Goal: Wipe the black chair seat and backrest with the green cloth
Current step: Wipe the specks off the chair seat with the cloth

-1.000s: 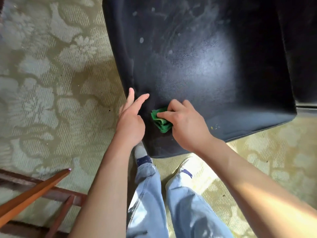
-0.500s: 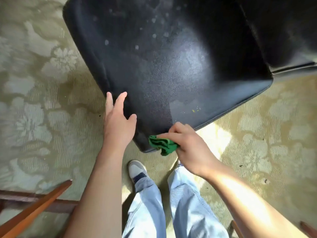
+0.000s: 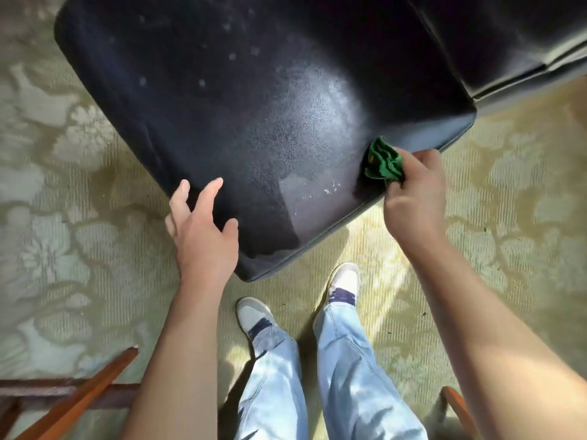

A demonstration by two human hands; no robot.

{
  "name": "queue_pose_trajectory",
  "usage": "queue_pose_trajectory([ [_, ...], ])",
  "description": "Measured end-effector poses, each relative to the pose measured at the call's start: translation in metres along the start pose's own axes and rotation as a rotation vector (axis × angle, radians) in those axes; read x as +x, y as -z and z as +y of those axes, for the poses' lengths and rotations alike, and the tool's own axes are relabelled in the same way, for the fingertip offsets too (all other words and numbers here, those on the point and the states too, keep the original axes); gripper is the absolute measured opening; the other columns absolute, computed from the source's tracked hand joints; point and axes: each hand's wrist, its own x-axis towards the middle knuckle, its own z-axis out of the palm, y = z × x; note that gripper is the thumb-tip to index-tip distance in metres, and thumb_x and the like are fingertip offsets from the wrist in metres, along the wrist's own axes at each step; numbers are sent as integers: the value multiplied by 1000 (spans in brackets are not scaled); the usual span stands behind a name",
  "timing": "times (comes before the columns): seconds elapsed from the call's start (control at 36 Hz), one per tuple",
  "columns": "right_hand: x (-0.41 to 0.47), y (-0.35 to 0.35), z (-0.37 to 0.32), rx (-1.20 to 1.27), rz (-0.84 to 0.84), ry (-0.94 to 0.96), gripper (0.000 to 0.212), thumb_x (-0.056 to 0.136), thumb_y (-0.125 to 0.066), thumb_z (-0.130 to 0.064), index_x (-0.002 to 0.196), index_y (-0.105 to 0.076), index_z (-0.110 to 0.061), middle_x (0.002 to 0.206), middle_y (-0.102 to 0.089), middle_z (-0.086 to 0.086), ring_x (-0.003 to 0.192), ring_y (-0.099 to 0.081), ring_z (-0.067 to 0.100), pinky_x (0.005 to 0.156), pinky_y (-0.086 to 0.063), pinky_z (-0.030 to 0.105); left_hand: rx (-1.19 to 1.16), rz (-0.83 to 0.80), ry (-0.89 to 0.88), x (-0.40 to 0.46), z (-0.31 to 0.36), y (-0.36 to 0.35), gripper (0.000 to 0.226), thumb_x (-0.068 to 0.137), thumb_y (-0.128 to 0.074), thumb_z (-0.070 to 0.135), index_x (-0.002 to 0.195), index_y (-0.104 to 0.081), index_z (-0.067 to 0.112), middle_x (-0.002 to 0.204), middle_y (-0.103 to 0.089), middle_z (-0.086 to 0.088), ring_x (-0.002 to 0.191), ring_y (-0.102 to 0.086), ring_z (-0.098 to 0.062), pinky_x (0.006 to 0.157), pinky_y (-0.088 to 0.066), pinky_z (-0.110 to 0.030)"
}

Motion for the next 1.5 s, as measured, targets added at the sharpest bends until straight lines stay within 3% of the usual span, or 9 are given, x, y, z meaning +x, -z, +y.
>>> queue_pose_trajectory([
  [0.14, -7, -23, -8, -44, -39, 28, 66, 68, -41, -8, 130, -60, -21, 109, -51, 9, 94, -52, 34, 90, -44, 39, -18, 2, -12, -2, -3, -2, 61, 93, -65, 14, 142, -46, 45, 164, -17, 7, 146, -25, -25, 113, -28, -36],
  [0.28, -40, -42, -30, -183, -246, 204, 59, 79, -46, -2, 133, -56, -24, 109, -46, 5, 95, -43, 29, 78, -45, 35, -15, -66, -12, -2, -8, 0, 62, 97, -60, 16, 147, -40, 46, 167, -11, 7, 150, -18, -27, 121, -24, -44],
  [0.36, -58, -50, -36, -219, -364, 324, 58, 78, -41, -8, 132, -56, -24, 108, -47, 4, 91, -43, 29, 70, -51, 45, -10, -71, -20, 1, -9, 2, 63, 96, -61, 16, 147, -41, 46, 167, -13, 4, 149, -22, -32, 121, -25, -48],
  [0.53, -92, -56, -44, -139, -564, 504, 64, 75, -25, -15, 129, -59, -24, 99, -47, 0, 87, -44, 24, 68, -50, 45, -1, -80, -18, 4, -7, 9, 62, 97, -60, 16, 147, -40, 47, 167, -12, 7, 149, -20, -27, 120, -25, -43],
  [0.78, -29, -34, -61, -48, -141, 288, 61, 74, -40, -8, 128, -60, -28, 100, -44, -3, 95, -50, 27, 79, -49, 41, -9, -81, -30, 4, -11, 11, 59, 100, -50, 13, 145, -41, 50, 165, -13, 14, 145, -17, -20, 103, -21, -27],
  [1.0, -22, -57, -69, -260, -172, 303, 59, 79, -37, -6, 130, -59, -26, 105, -50, 6, 89, -43, 29, 72, -49, 41, -48, -47, -45, 7, -16, 7, 61, 98, -50, 10, 144, -43, 50, 164, -16, 12, 141, -21, -19, 115, -29, -39],
  [1.19, -42, -69, -75, -298, -304, 403, 62, 76, -36, -6, 130, -60, -27, 105, -51, 4, 88, -43, 29, 68, -51, 43, -76, -57, -58, 10, -22, 5, 68, 96, -47, 4, 147, -40, 49, 167, -12, 11, 147, -15, -19, 118, -18, -30],
  [1.33, -74, -74, -85, -358, -445, 550, 63, 79, -18, -22, 125, -60, -29, 100, -48, 0, 88, -42, 26, 56, -48, 37, -76, -57, -70, 16, -27, 11, 66, 96, -46, 5, 145, -43, 49, 166, -15, 14, 143, -21, -20, 112, -17, -23],
  [1.5, -108, -74, -81, -451, -732, 745, 52, 84, -49, -7, 125, -61, -37, 96, -42, -2, 91, -42, 23, 54, -43, 35, -189, -81, -120, 23, -48, 23, 61, 96, -45, -1, 144, -51, 37, 162, -27, 19, 138, -29, -16, 117, -18, -21],
])
